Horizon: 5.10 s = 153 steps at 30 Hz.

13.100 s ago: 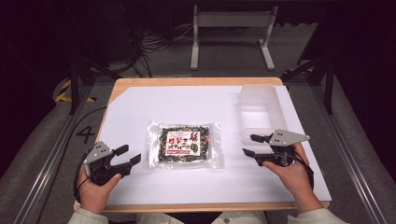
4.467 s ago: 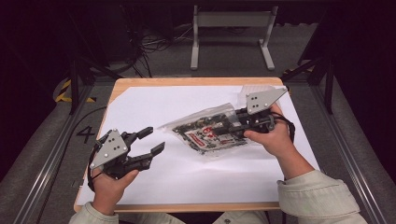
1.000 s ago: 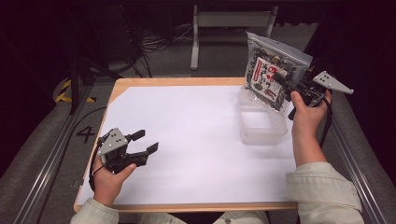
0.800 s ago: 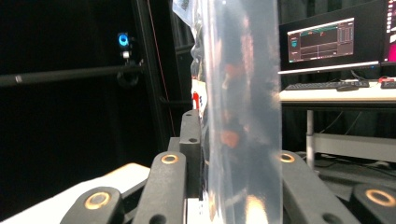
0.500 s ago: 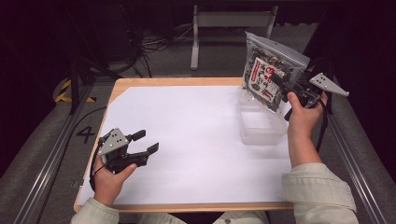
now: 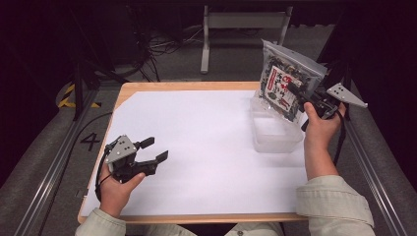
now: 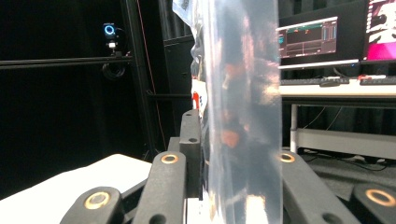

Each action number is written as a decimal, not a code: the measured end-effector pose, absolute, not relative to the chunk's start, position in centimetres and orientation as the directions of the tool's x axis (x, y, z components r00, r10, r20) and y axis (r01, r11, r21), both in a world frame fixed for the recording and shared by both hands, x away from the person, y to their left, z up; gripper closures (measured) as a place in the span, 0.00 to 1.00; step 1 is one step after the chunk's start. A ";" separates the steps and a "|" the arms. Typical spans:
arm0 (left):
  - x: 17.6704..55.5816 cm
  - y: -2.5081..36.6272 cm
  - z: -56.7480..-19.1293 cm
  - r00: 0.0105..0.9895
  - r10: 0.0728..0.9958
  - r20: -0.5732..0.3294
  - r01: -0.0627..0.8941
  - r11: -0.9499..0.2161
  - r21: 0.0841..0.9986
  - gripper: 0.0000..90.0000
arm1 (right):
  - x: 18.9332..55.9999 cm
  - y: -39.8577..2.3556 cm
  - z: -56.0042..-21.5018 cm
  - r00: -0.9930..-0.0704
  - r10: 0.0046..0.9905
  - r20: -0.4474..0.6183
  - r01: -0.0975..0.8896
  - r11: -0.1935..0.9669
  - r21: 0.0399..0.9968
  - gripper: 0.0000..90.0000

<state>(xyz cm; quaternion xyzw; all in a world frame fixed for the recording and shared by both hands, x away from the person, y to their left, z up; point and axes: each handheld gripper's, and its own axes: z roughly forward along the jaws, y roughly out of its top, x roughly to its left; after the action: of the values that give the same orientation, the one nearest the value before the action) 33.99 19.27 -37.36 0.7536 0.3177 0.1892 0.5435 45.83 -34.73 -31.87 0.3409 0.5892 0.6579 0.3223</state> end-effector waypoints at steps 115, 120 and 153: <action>33.6 19.3 -37.4 0.723 0.688 -0.055 0.272 -0.211 0.939 0.36 | 39.4 -34.8 -31.9 -0.582 0.813 -0.017 0.171 0.142 0.975 0.20; 33.5 19.3 -37.3 0.727 0.685 -0.053 0.269 -0.213 0.939 0.36 | 37.4 -34.1 -30.5 -0.613 0.789 -0.035 0.135 0.148 0.980 0.20; 32.0 20.8 -38.3 0.765 0.638 -0.084 0.289 -0.224 0.931 0.32 | 33.9 -28.5 -37.2 -0.789 0.614 0.014 0.191 0.223 0.956 0.21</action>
<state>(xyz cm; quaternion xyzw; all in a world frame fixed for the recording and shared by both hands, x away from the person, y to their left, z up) 31.96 20.75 -38.29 0.7657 0.3025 0.1605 0.5444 33.93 -28.53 -37.18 0.2652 0.7592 0.5640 0.1877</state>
